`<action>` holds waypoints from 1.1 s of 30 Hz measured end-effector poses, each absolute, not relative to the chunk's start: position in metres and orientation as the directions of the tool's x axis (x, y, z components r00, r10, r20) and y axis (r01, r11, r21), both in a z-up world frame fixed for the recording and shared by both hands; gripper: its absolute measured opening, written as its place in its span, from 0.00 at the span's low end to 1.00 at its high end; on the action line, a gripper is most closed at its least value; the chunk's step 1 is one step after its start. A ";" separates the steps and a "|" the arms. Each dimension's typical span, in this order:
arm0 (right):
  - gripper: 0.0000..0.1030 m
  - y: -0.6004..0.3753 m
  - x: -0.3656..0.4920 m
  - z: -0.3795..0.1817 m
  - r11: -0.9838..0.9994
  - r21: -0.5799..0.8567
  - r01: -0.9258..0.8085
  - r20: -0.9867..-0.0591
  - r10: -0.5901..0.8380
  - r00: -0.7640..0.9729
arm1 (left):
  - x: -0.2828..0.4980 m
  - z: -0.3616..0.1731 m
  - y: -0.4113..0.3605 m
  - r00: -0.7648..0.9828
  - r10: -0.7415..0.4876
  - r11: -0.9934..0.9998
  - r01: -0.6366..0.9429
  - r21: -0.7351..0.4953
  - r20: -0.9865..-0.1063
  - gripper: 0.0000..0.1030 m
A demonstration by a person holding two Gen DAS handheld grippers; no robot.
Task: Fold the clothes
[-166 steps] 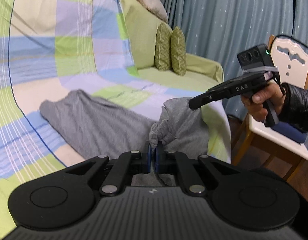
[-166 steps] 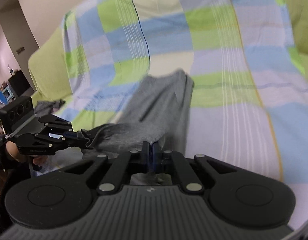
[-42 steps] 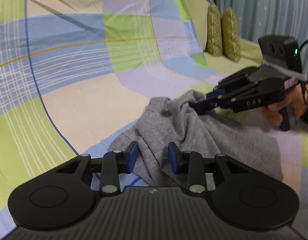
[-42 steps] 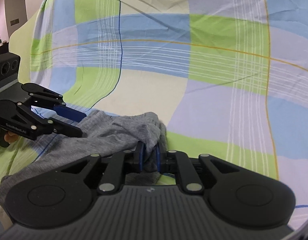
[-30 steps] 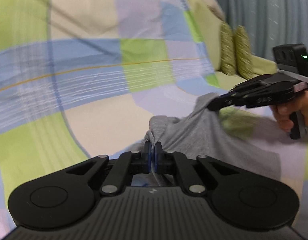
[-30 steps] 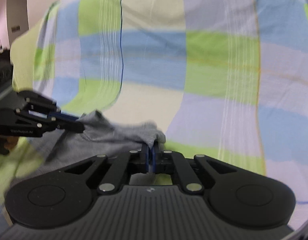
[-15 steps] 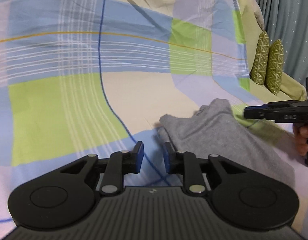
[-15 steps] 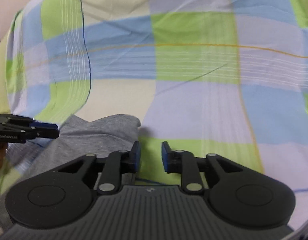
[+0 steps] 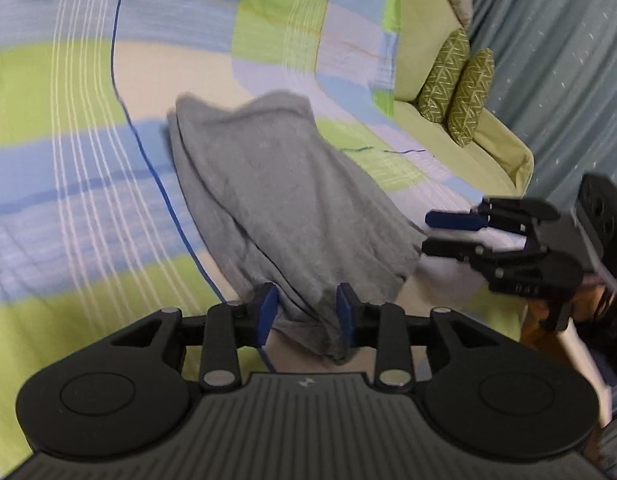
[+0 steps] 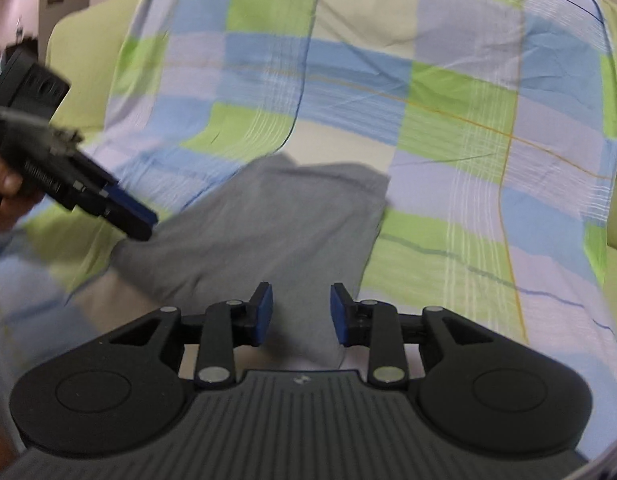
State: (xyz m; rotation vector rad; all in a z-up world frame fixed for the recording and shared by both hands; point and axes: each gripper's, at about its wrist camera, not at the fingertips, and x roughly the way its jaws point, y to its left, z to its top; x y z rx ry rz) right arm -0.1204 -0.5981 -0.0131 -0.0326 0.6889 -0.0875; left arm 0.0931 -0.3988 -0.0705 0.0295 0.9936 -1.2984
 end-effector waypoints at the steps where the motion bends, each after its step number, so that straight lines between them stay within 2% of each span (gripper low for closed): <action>1: 0.27 -0.598 -0.123 -0.014 0.996 -0.053 0.076 -0.638 -0.092 0.764 | 0.092 -0.070 -0.399 -0.071 -0.789 0.322 0.798 -0.509 -0.611 0.34; 5: 0.28 -0.604 -0.130 -0.015 0.994 -0.005 0.111 -0.641 -0.089 0.762 | 0.092 -0.069 -0.402 -0.093 -0.801 0.302 0.790 -0.533 -0.591 0.29; 6: 0.28 -0.604 -0.129 -0.015 0.994 -0.008 0.111 -0.642 -0.090 0.762 | 0.093 -0.074 -0.403 -0.104 -0.796 0.304 0.783 -0.543 -0.596 0.20; 7: 0.29 -0.606 -0.126 -0.016 0.994 -0.022 0.105 -0.644 -0.094 0.759 | 0.095 -0.077 -0.402 -0.111 -0.797 0.309 0.769 -0.560 -0.593 0.01; 11: 0.29 -0.605 -0.118 -0.021 0.992 -0.110 0.060 -0.657 -0.118 0.744 | 0.105 -0.085 -0.386 -0.113 -0.813 0.337 0.708 -0.621 -0.570 0.01; 14: 0.30 -0.598 -0.121 -0.024 0.981 -0.192 0.007 -0.671 -0.136 0.729 | 0.106 -0.086 -0.375 -0.082 -0.795 0.358 0.737 -0.573 -0.601 0.01; 15: 0.30 -0.595 -0.122 -0.025 0.976 -0.218 -0.011 -0.673 -0.142 0.726 | 0.105 -0.084 -0.375 -0.075 -0.792 0.357 0.748 -0.559 -0.606 0.04; 17: 0.30 -0.586 -0.123 -0.026 0.956 -0.287 -0.059 -0.677 -0.159 0.719 | 0.096 -0.071 -0.376 -0.009 -0.771 0.357 0.822 -0.444 -0.637 0.14; 18: 0.32 -0.579 -0.124 -0.026 0.940 -0.330 -0.084 -0.674 -0.172 0.719 | 0.086 -0.063 -0.377 0.048 -0.756 0.350 0.872 -0.342 -0.653 0.25; 19: 0.34 -0.573 -0.124 -0.027 0.922 -0.371 -0.111 -0.670 -0.183 0.719 | 0.078 -0.058 -0.377 0.087 -0.748 0.339 0.902 -0.267 -0.657 0.30; 22: 0.39 -0.552 -0.127 -0.029 0.859 -0.472 -0.196 -0.660 -0.198 0.725 | 0.038 -0.044 -0.384 0.227 -0.739 0.260 0.965 0.043 -0.634 0.33; 25: 0.39 -0.538 -0.125 -0.033 0.801 -0.542 -0.256 -0.655 -0.211 0.726 | 0.008 -0.046 -0.397 0.230 -0.740 0.136 0.971 0.194 -0.632 0.35; 27: 0.39 -0.530 -0.121 -0.037 0.763 -0.577 -0.291 -0.654 -0.218 0.725 | -0.012 -0.060 -0.417 0.277 -0.707 0.045 0.936 0.349 -0.651 0.35; 31: 0.39 -0.520 -0.108 -0.044 0.667 -0.637 -0.386 -0.669 -0.230 0.706 | -0.025 -0.084 -0.442 0.343 -0.618 -0.073 0.871 0.486 -0.707 0.40; 33: 0.39 -0.521 -0.098 -0.049 0.606 -0.648 -0.461 -0.699 -0.232 0.677 | -0.029 -0.089 -0.443 0.371 -0.606 -0.123 0.830 0.544 -0.703 0.40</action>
